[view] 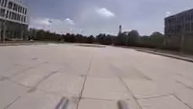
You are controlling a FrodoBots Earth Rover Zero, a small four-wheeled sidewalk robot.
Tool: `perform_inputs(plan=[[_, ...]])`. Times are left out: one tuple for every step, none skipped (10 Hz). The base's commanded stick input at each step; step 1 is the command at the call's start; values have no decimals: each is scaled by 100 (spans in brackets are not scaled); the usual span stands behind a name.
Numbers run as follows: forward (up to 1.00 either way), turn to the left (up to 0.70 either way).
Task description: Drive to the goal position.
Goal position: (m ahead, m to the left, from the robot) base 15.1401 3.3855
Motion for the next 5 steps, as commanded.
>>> perform_inputs(plan=[[70, -5], [70, -17], [70, -30], [70, -30], [70, -30]])
